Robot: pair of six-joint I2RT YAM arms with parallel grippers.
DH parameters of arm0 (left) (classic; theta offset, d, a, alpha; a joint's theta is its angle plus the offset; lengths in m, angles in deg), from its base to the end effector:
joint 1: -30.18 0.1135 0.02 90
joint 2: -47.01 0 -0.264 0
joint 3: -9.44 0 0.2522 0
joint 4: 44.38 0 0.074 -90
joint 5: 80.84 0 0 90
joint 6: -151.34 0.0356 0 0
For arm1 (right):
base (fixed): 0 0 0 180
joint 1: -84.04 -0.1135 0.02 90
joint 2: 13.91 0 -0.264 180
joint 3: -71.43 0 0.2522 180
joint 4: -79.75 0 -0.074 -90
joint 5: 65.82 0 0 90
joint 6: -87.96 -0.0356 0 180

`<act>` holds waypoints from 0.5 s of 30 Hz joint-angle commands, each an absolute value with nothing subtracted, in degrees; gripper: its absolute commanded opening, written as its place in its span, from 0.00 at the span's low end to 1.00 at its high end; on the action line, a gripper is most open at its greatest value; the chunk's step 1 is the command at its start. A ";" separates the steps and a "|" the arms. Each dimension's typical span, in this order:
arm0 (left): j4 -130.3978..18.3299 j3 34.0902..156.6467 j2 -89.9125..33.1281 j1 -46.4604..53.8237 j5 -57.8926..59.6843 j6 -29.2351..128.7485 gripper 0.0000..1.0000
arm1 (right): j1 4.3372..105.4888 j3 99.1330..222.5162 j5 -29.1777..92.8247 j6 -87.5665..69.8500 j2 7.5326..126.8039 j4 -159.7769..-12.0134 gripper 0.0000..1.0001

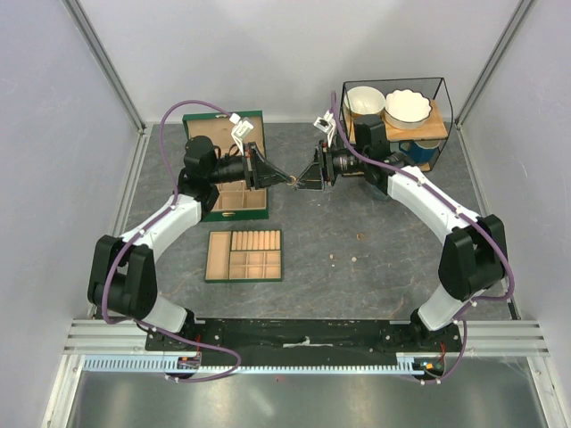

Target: Organize the mixed jewelry

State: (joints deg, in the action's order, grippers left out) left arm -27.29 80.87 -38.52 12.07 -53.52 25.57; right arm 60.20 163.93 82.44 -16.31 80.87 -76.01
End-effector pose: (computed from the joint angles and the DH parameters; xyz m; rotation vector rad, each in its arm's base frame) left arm 0.3079 -0.1340 0.3200 0.7180 1.6238 -1.5246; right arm 0.3326 0.1801 0.3251 -0.8422 1.9091 1.4375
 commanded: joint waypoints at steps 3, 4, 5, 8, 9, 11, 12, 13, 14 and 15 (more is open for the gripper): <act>-24.39 80.42 -39.21 12.07 -55.53 23.72 0.02 | 60.13 162.18 86.85 -18.21 78.99 -83.15 0.62; -24.47 80.42 -39.29 12.08 -55.44 23.63 0.02 | 60.13 162.01 86.67 -18.30 78.99 -83.15 0.62; -24.48 80.50 -39.38 12.08 -55.36 23.63 0.02 | 60.13 162.01 86.59 -18.30 78.55 -83.15 0.61; -24.48 80.15 -39.38 12.08 -55.09 23.72 0.01 | 60.13 161.92 86.15 -18.48 78.29 -83.50 0.59; -24.48 79.98 -39.30 12.08 -55.09 23.72 0.01 | 60.13 162.01 86.06 -18.39 78.11 -83.59 0.56; -24.48 79.80 -39.21 12.07 -54.65 23.81 0.02 | 60.13 162.09 85.88 -18.57 77.93 -83.77 0.55; -24.48 79.63 -39.29 12.08 -54.48 23.89 0.01 | 60.13 162.18 85.62 -18.57 77.85 -83.77 0.54; -24.48 79.63 -39.21 12.08 -54.48 23.89 0.01 | 60.13 162.27 85.36 -18.57 77.76 -83.85 0.53; -24.48 79.63 -39.29 11.99 -54.30 23.98 0.01 | 60.22 162.27 85.09 -18.48 77.32 -83.85 0.52; -24.48 79.45 -39.21 12.07 -54.30 23.98 0.02 | 60.22 162.36 85.00 -18.57 77.32 -83.85 0.52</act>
State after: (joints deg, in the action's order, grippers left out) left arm -26.65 79.75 -39.00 12.09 -53.98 25.09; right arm 60.20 162.05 84.30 -18.69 80.08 -80.69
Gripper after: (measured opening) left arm 0.029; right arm 0.531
